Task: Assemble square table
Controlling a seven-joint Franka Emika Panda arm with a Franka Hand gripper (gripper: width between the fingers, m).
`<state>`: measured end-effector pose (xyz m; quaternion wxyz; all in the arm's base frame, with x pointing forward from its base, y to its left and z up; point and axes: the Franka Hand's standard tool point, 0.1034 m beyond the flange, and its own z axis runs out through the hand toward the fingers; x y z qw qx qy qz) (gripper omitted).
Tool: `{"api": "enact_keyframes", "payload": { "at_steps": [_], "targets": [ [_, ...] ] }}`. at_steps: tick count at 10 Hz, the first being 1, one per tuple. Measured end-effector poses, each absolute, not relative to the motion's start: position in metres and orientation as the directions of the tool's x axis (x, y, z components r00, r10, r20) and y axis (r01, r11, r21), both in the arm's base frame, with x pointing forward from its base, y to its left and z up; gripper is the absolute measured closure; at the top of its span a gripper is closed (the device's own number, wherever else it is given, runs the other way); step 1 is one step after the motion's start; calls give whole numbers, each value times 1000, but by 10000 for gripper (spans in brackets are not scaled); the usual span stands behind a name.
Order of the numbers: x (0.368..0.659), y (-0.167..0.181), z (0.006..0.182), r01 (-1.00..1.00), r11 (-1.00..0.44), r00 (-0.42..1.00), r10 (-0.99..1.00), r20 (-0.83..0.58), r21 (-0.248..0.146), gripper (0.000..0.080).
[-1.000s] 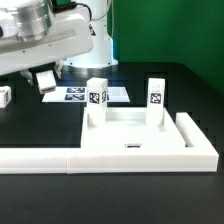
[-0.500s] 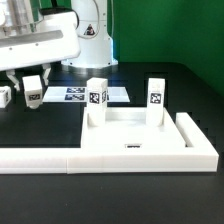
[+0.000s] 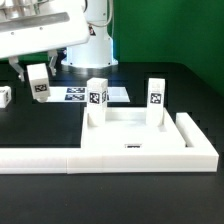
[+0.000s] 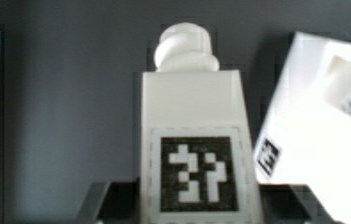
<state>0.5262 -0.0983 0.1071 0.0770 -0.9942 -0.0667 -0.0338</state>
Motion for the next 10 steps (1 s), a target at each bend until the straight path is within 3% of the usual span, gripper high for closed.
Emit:
{"api": "enact_keyframes", "payload": {
  "at_steps": [2,6,10],
  "targets": [
    [547,-84,110,196,-978,966,181,182,-69,509],
    [542,-85,107,189,-979,971,173,165,-82,509],
    [565,-42,113,153,-981,975,130,182,-119,509]
  ]
}}
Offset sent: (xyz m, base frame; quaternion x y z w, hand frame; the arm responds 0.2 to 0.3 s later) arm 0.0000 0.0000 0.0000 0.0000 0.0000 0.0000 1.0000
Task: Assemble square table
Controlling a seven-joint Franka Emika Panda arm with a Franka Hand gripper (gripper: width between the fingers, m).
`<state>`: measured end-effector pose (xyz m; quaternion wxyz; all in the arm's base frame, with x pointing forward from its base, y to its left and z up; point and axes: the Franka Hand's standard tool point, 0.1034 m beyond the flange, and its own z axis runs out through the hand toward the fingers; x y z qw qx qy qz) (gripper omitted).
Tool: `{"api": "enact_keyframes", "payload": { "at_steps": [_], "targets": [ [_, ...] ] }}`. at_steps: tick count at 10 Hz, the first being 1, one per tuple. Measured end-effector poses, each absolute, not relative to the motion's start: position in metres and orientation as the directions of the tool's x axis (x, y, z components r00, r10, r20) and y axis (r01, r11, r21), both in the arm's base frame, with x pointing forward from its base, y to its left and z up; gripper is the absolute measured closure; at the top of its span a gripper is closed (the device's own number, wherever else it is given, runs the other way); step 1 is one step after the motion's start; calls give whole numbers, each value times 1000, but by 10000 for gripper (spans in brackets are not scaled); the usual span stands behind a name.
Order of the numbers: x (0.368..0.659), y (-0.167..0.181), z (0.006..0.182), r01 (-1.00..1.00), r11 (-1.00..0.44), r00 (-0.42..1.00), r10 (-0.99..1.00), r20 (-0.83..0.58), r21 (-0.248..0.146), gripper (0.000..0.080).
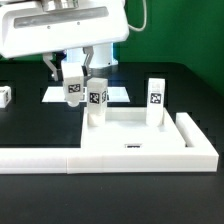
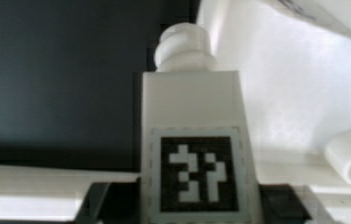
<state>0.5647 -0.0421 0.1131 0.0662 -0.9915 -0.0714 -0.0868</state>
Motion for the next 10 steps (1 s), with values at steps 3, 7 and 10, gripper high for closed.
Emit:
{"api": "enact_keyframes", "payload": {
  "at_steps": [3,7,10],
  "targets": [
    [592,-10,126,201,-974,954,169,246,-109,509],
    [592,-9,124,203,-974,953,171,251,-104,509],
    [583,8,106,180,-978,956,149,252,-104,509]
  ]
}}
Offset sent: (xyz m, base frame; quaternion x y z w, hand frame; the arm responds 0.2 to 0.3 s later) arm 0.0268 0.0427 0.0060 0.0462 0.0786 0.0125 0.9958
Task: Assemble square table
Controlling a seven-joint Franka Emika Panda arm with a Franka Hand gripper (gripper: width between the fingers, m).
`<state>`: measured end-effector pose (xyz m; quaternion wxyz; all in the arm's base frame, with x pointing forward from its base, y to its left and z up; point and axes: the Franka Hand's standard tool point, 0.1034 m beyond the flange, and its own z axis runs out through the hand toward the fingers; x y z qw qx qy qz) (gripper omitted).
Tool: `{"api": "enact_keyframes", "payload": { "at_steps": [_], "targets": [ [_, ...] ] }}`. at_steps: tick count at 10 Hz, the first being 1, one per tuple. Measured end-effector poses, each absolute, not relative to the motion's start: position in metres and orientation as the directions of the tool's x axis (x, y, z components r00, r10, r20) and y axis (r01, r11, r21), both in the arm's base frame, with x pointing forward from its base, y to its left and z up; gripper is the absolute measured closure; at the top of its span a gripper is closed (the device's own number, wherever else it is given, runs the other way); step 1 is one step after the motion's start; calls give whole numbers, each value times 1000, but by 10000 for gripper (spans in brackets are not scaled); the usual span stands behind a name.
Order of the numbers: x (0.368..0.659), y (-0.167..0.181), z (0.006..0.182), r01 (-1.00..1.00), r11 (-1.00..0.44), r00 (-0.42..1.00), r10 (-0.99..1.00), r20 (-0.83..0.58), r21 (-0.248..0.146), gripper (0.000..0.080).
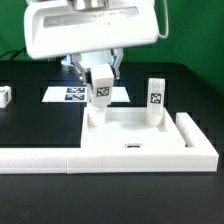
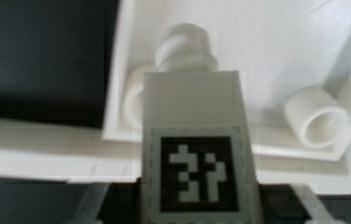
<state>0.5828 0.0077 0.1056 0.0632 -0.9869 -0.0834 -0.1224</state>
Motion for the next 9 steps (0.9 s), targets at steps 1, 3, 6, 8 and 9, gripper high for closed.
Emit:
{"api": "enact_keyframes", "payload": {
  "at_steps": [1,3,6,8,9],
  "targets": [
    [590,20,105,189,-975,954,154,258,-114,509],
    [601,41,109,185,-974,952,145,268,-130,509],
    [605,40,108,191,-975,942,151,300,-111,509],
    [610,22,110,195,-981,889,173,423,-9,509],
    [606,20,106,185,-982,868,174,466,21,509]
  ]
}}
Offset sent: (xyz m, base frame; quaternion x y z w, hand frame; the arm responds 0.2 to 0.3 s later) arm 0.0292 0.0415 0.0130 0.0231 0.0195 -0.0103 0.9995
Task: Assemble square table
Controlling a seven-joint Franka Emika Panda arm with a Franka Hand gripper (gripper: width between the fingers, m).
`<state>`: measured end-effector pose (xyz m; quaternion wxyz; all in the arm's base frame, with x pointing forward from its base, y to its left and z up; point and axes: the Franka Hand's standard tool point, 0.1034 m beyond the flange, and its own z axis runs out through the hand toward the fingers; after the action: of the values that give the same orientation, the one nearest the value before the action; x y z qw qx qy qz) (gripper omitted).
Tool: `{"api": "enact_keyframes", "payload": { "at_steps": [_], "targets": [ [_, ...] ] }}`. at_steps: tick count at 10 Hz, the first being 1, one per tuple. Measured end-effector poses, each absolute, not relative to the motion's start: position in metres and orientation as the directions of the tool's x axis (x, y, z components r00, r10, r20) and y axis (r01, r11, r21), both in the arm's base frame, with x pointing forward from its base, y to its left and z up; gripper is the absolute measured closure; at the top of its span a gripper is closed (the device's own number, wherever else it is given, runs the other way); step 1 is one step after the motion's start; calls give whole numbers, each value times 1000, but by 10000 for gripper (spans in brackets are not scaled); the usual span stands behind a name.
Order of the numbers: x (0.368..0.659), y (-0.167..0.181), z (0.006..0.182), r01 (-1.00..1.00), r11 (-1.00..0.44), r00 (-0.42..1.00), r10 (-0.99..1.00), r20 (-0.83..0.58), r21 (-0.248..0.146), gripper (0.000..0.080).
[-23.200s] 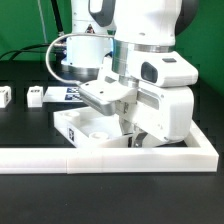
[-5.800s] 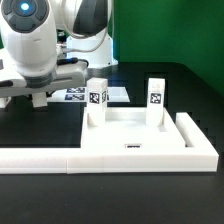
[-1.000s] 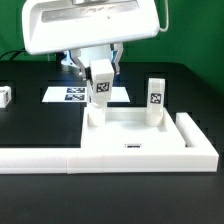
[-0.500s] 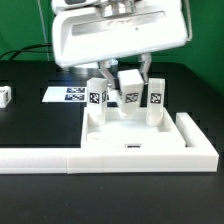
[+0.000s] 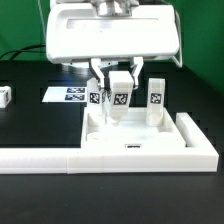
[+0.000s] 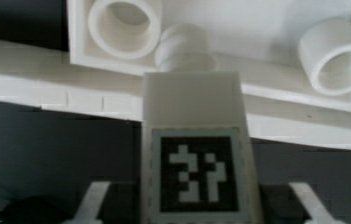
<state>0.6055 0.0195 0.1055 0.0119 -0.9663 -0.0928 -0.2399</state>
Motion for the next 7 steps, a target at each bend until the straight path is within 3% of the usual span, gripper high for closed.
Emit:
{"api": "enact_keyframes", "payload": {
  "at_steps": [5,7],
  "targets": [
    [621,65,115,146,-986,865,88,494,-79,509],
    [629,57,115,131,-988,847,72,526,-75,509]
  ]
}}
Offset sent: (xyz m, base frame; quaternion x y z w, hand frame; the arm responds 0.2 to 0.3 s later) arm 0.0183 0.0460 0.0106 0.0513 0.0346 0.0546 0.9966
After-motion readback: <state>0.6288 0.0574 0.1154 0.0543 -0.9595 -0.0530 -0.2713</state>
